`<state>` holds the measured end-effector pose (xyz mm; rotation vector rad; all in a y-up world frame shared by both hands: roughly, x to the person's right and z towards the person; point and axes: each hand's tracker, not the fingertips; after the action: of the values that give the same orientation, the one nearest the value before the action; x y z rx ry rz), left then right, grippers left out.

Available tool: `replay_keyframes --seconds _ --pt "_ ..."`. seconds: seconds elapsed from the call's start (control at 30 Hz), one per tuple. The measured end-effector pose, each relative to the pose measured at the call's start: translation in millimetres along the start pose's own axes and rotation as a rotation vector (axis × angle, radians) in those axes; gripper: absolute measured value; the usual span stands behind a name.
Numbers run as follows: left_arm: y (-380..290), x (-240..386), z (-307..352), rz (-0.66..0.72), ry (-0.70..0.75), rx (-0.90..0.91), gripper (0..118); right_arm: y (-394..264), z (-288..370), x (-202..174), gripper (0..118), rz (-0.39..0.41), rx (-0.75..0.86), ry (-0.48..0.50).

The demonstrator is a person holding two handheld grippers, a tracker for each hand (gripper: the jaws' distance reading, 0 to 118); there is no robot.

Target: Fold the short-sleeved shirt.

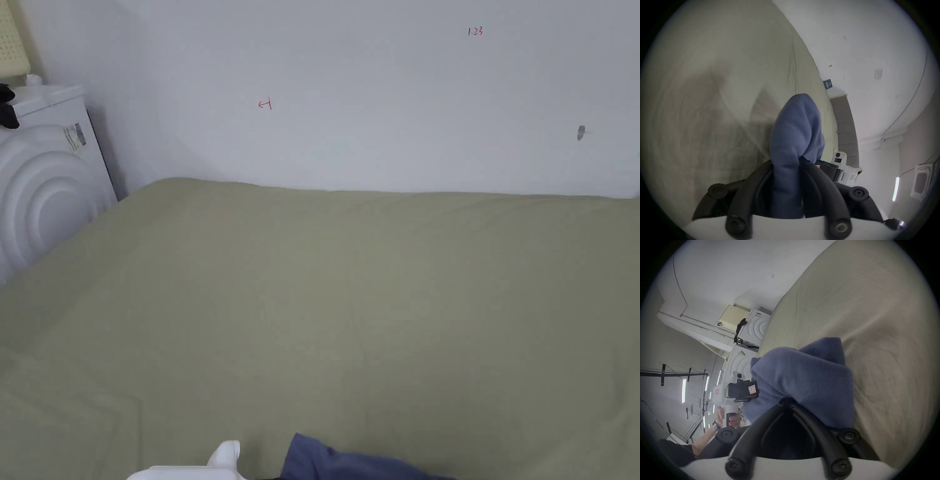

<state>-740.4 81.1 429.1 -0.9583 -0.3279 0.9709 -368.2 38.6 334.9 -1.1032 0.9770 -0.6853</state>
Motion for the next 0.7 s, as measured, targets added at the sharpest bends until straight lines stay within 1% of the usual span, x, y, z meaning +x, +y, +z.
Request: replay_keyframes --seconds 0.07,0.1,0.17,0.23,0.3,0.43,0.47,0.5,0.53,0.6,0.63,0.7 --pt "3 4 8 0.003 -0.004 0.015 18 -1 5 -9 2 0.036 0.021 -0.014" --pt "8 -1 12 0.028 -0.034 -0.008 18 0 8 -15 1 0.057 0.033 -0.018" --pt "28 -22 32 0.022 0.002 0.002 18 1 18 -25 1 0.102 0.084 -0.036" --pt "44 -36 64 0.022 0.022 0.006 18 3 27 -33 1 0.1 0.122 -0.02" --pt "69 -56 108 0.016 0.08 0.019 18 5 35 -40 1 0.1 0.156 -0.004" --pt "116 -97 200 -0.016 0.237 0.051 18 3 39 -56 1 0.121 0.193 -0.009" --pt "127 -108 224 -0.03 0.291 0.034 19 1 40 -58 1 0.126 0.193 -0.002" --pt "137 -120 249 -0.058 0.359 0.056 19 -1 39 -61 1 0.129 0.191 0.002" --pt "141 -123 261 -0.025 0.417 0.081 19 -4 39 -64 1 0.133 0.189 -0.005" --pt "150 -140 292 -0.064 0.557 0.109 19 -8 39 -68 1 0.158 0.17 -0.046" --pt "153 -149 303 -0.043 0.603 0.107 19 -10 40 -70 1 0.161 0.171 -0.054" --pt "156 -173 313 0.024 0.648 0.111 19 -14 41 -71 1 0.157 0.171 -0.06"
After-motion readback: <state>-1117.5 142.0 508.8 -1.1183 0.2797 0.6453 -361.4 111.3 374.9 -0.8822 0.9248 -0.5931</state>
